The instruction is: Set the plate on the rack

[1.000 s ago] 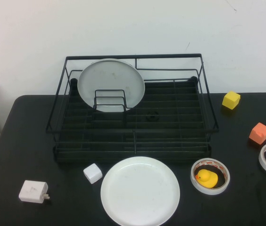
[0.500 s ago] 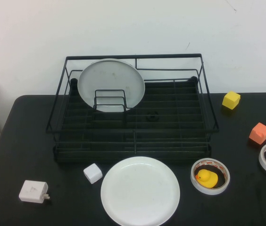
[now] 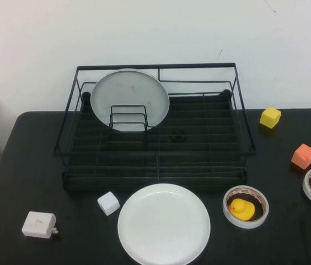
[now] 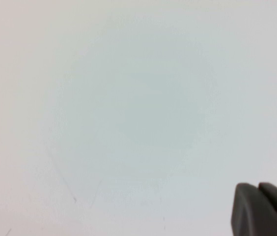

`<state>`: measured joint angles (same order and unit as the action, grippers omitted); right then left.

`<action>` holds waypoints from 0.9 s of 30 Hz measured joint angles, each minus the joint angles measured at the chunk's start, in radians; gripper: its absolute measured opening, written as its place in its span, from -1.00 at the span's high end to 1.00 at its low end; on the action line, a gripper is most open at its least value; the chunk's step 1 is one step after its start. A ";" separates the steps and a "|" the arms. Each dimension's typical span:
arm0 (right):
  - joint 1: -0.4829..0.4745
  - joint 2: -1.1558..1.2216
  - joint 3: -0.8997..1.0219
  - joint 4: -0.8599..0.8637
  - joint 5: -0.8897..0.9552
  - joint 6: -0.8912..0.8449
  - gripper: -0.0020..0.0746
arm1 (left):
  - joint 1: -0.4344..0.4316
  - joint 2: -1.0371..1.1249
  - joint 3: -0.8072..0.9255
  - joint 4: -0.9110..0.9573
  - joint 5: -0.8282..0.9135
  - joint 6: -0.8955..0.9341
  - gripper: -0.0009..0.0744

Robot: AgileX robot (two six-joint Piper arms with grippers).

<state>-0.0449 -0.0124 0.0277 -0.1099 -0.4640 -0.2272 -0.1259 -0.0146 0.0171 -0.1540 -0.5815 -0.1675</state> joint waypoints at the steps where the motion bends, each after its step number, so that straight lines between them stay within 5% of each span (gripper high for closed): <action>1: 0.000 0.000 0.000 0.002 -0.002 0.000 0.95 | 0.000 0.000 -0.012 -0.042 0.042 -0.004 0.98; 8: 0.000 0.000 -0.184 0.004 0.274 -0.002 0.95 | 0.000 0.019 -0.240 -0.352 0.447 0.434 0.98; 14: 0.000 0.106 -0.389 0.008 0.596 -0.002 0.95 | 0.000 0.189 -0.337 -0.613 0.558 0.684 0.98; 21: 0.000 0.326 -0.461 0.151 0.925 -0.011 0.95 | 0.000 0.451 -0.337 -0.693 0.733 0.705 0.98; 27: 0.000 0.529 -0.463 0.479 1.021 -0.241 0.95 | 0.000 0.729 -0.337 -0.838 0.943 0.631 0.98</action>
<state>-0.0449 0.5167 -0.4349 0.3689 0.5572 -0.4682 -0.1259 0.7143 -0.3195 -0.9922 0.3617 0.4631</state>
